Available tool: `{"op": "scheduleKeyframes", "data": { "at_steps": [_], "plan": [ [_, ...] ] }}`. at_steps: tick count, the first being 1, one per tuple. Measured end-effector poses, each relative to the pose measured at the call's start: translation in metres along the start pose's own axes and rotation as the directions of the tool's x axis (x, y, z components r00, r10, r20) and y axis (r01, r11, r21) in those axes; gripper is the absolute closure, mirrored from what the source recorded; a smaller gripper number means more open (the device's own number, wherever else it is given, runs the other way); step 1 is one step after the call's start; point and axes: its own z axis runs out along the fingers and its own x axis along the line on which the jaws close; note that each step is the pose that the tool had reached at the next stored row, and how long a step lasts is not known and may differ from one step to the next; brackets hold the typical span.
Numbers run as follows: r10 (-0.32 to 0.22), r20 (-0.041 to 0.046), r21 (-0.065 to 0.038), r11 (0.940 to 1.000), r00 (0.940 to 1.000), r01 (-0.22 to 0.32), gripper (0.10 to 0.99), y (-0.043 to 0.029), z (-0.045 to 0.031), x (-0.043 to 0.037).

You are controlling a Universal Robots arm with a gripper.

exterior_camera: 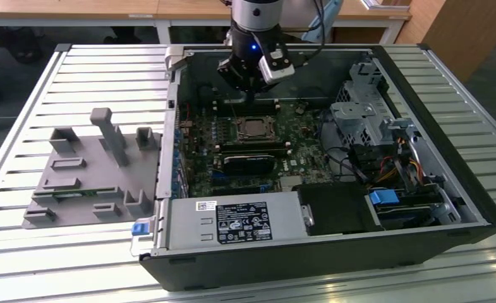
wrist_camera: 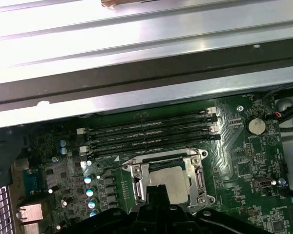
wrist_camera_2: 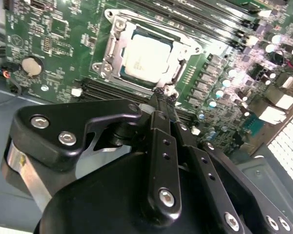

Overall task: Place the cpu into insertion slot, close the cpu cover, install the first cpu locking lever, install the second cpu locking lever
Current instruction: 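Install the first cpu locking lever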

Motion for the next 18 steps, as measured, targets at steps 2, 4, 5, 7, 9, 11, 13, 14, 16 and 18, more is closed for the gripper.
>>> {"op": "scheduleKeyframes", "data": {
  "at_steps": [2,4,5,7,9,11,13,14,16,18],
  "plan": [
    [-0.001,0.0008,0.000,1.0000,1.0000,0.001,0.980,-0.0007,0.0000,0.0040],
    [-0.001,0.0026,-0.001,1.0000,1.0000,0.001,0.980,-0.0016,0.0001,0.0088],
    [-0.001,0.0038,-0.001,1.0000,1.0000,0.001,0.980,-0.0021,0.0002,0.0113],
    [-0.002,0.0062,-0.001,1.0000,1.0000,0.002,0.980,-0.0030,0.0002,0.0163],
    [-0.003,0.0086,-0.002,1.0000,1.0000,0.003,0.980,-0.0038,0.0003,0.0210],
    [-0.004,0.0106,-0.002,1.0000,0.9999,0.004,0.980,-0.0045,0.0003,0.0249],
    [-0.010,0.0112,-0.003,0.9999,0.9999,0.010,0.980,-0.0049,0.0005,0.0273],
    [-0.021,0.0106,-0.003,0.9998,0.9997,0.021,0.980,-0.0049,0.0006,0.0273],
    [-0.059,0.0089,-0.004,0.9983,0.9982,0.059,0.980,-0.0050,0.0009,0.0274],
    [-0.100,0.0075,-0.005,0.9949,0.9949,0.100,0.980,-0.0060,0.0016,0.0327]
  ]
}}
